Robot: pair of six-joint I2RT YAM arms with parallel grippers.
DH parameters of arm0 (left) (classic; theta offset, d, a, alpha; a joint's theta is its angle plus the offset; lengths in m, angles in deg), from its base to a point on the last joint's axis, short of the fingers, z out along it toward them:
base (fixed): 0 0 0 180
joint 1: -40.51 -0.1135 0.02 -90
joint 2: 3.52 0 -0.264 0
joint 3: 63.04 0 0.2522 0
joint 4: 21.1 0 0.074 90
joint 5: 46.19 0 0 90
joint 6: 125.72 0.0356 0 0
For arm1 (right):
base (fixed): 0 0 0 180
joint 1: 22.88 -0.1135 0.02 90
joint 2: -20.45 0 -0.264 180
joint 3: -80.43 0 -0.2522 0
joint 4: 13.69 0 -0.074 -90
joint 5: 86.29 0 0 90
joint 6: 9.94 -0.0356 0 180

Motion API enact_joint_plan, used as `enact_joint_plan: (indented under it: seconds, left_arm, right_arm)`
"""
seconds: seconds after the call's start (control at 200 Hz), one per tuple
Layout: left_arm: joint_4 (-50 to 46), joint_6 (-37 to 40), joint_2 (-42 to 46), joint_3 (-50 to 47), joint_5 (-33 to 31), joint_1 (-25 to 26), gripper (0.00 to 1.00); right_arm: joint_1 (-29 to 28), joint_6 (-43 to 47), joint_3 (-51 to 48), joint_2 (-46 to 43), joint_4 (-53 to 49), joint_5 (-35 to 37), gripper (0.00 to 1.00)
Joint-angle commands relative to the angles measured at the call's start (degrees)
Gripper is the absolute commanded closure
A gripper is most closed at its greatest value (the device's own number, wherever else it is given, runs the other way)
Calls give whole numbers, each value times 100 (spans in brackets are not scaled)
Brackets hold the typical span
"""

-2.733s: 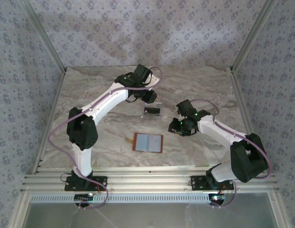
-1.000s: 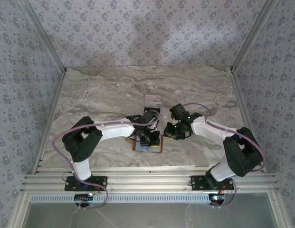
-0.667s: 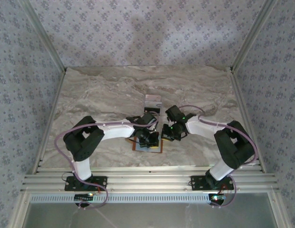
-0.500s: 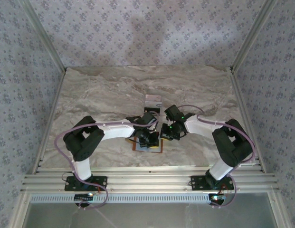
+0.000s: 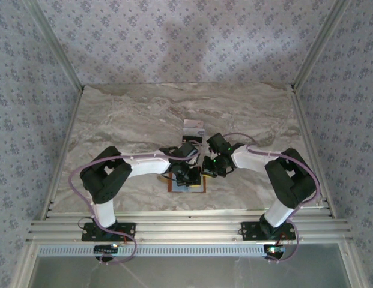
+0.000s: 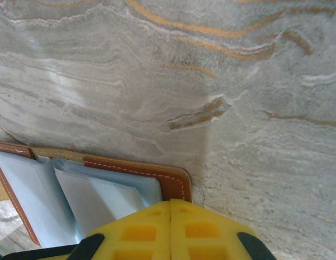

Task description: Take the credit cards out of the card holder

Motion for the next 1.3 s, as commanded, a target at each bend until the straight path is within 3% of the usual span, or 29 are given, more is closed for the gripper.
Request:
enact_joint_plan:
  seconds: [0.0, 0.805, 1.294]
  left_arm:
    - [-857, 283, -83, 83, -727, 0, 100]
    - [-2558, 552, 524, 362, -2455, 98, 97]
    - [-2683, 443, 1130, -10, -2767, -55, 98]
  right_arm:
    - [-57, 2, -47, 162, -250, 136, 94]
    - [-110, 81, 9, 124, -408, 258, 93]
    - [-175, 99, 141, 94, -580, 334, 93]
